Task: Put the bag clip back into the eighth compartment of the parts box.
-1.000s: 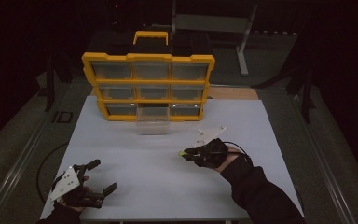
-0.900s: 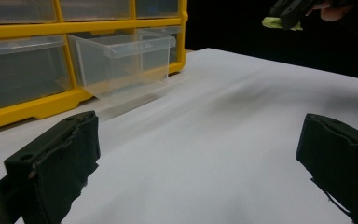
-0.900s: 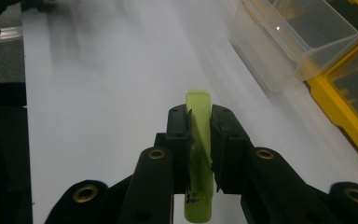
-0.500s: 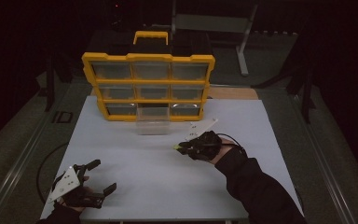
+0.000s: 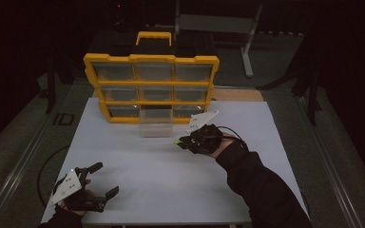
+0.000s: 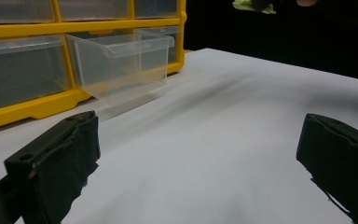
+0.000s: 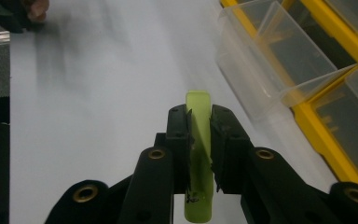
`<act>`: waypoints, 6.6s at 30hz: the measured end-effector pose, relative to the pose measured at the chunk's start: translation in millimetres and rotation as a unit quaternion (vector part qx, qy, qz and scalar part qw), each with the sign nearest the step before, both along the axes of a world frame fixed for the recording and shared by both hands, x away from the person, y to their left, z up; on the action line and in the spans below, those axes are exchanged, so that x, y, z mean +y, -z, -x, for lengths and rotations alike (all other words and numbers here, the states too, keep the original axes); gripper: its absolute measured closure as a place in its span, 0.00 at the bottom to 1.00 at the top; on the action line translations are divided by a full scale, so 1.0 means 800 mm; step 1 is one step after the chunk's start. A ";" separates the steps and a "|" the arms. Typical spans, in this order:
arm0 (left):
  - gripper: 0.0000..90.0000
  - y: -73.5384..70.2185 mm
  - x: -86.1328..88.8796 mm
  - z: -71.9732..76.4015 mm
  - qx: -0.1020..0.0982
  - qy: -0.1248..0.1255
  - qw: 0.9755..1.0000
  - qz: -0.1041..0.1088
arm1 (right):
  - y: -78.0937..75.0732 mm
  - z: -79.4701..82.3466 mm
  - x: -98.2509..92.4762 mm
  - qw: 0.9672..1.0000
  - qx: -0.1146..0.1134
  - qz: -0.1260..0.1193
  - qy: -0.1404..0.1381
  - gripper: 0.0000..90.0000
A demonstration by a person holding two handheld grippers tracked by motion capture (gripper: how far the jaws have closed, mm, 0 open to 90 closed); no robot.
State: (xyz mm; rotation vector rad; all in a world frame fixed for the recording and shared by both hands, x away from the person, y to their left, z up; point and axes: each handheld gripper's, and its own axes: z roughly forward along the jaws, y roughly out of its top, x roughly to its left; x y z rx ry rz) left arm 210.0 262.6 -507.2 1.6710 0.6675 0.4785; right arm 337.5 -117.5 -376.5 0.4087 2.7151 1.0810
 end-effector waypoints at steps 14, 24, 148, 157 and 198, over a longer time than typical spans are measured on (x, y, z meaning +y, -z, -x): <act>0.00 0.000 0.001 -0.001 0.001 -0.001 1.000 0.004 | -0.011 -0.023 0.008 1.000 -0.002 0.007 0.006 0.88; 0.00 0.000 0.001 0.000 0.001 0.000 1.000 0.003 | -0.021 -0.042 0.014 1.000 -0.008 0.010 0.007 0.88; 0.00 0.001 0.003 -0.002 0.008 0.003 1.000 0.014 | 0.022 -0.142 0.090 0.998 0.046 0.007 0.043 0.08; 0.00 0.002 0.002 -0.002 0.008 0.003 1.000 0.013 | 0.023 -0.137 0.077 0.998 0.039 0.004 0.051 0.08; 0.00 0.002 0.000 -0.003 0.009 0.002 1.000 0.006 | 0.040 -0.098 -0.030 0.992 0.027 -0.038 0.118 0.08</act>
